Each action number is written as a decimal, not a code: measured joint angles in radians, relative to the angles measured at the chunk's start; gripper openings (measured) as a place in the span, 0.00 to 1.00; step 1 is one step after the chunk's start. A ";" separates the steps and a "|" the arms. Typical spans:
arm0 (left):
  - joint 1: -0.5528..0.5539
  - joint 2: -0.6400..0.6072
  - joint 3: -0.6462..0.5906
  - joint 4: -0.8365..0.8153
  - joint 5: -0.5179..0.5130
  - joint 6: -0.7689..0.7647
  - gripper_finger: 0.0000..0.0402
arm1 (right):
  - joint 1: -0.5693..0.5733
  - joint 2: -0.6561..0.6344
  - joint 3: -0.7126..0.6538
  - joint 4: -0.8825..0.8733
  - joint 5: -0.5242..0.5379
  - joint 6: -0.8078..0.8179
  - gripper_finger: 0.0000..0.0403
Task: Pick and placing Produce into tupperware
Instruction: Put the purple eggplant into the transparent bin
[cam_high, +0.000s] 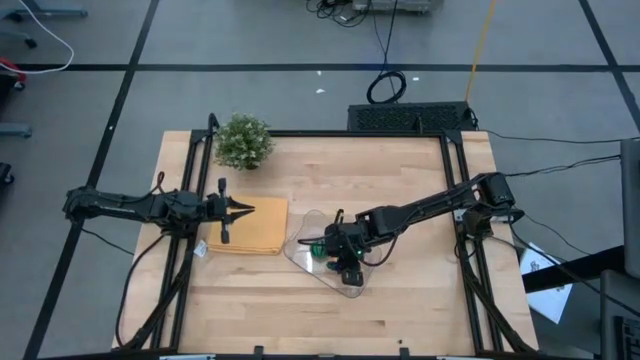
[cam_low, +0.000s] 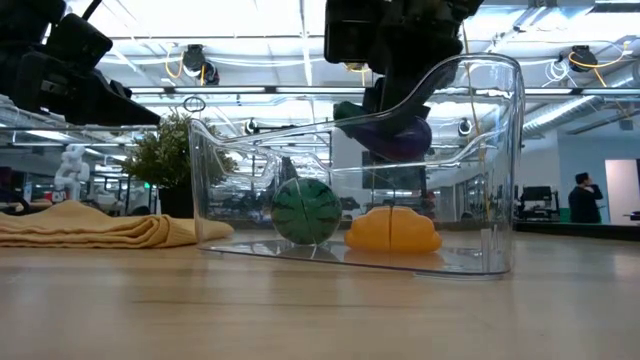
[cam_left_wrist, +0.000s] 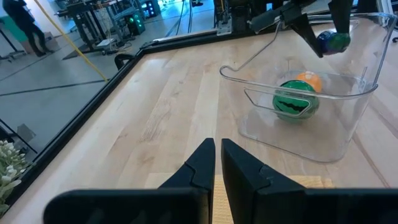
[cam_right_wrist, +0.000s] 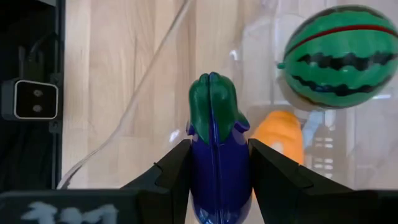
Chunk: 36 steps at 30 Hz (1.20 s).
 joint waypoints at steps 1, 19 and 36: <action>0.000 0.000 0.000 0.000 0.000 0.000 0.08 | 0.000 0.000 0.000 0.000 -0.002 -0.004 0.32; 0.000 0.000 0.000 0.000 0.000 -0.016 0.08 | 0.005 0.011 0.000 -0.007 -0.052 -0.020 0.32; 0.000 0.000 0.000 -0.006 0.000 -0.016 0.08 | 0.017 0.100 -0.001 -0.009 -0.064 -0.127 0.32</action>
